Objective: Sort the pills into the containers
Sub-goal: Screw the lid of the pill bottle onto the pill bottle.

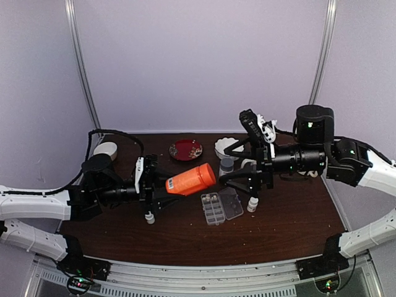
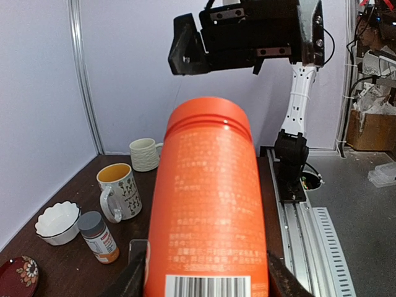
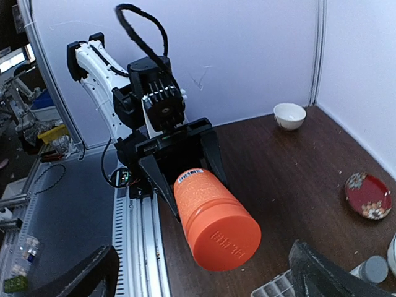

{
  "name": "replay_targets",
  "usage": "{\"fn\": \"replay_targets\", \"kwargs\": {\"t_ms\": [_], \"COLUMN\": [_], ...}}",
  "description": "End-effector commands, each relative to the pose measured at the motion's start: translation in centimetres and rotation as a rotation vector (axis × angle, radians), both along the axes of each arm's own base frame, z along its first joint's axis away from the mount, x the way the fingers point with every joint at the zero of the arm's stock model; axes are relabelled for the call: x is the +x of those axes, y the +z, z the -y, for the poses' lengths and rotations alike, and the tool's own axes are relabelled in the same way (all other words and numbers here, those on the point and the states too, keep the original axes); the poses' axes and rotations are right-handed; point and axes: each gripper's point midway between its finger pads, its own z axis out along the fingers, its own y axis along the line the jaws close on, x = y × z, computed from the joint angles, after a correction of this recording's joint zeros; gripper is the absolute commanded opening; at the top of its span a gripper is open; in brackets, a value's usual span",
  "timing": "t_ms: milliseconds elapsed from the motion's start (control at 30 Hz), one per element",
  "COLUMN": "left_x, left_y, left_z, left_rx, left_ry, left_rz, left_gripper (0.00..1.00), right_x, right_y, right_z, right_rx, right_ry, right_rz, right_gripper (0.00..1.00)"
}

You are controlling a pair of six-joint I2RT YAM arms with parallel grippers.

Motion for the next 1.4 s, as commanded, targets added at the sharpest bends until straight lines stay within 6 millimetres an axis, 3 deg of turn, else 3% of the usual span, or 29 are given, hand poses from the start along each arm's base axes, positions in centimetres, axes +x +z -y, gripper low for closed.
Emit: {"fn": "replay_targets", "kwargs": {"t_ms": [0,100,200,333,533,767,1067,1300,1367], "left_x": [0.1,0.0,0.4,0.4,0.0,0.0,-0.1,0.1,0.0], "left_y": [3.1,3.0,2.9,2.9,2.8,2.8,2.6,2.6,2.7], "left_z": [0.0,0.0,-0.2,-0.3,-0.3,-0.3,-0.3,0.0,0.0], "left_rx": [-0.071,-0.058,-0.047,-0.044,-0.037,-0.037,-0.036,-0.036,-0.040], "left_ry": [0.004,0.000,0.026,0.027,0.010,0.007,0.000,0.000,-0.001], "left_rz": [0.092,0.133,0.142,0.150,0.149,0.151,0.146,0.128,0.122], "left_gripper": [0.03,0.04,0.04,0.04,0.04,0.04,0.03,0.03,0.03], "right_x": [0.9,0.3,0.3,1.0,1.4,1.8,1.4,1.0,1.0], "right_y": [-3.7,-4.4,-4.4,-4.2,-4.0,-4.4,-4.0,-4.5,-4.4], "right_z": [0.1,-0.8,-1.6,-2.1,-2.7,-3.1,-3.4,-4.0,-3.9], "right_rx": [-0.135,-0.128,-0.104,-0.078,-0.059,-0.089,-0.091,-0.172,-0.185], "right_ry": [-0.122,-0.084,-0.073,-0.087,-0.077,-0.087,-0.036,0.072,0.099], "right_rz": [-0.362,-0.505,-0.597,-0.638,-0.656,-0.646,-0.608,-0.432,-0.344], "right_gripper": [1.00,1.00,0.93,0.84,0.84,0.78,0.34,0.29,0.37]}}
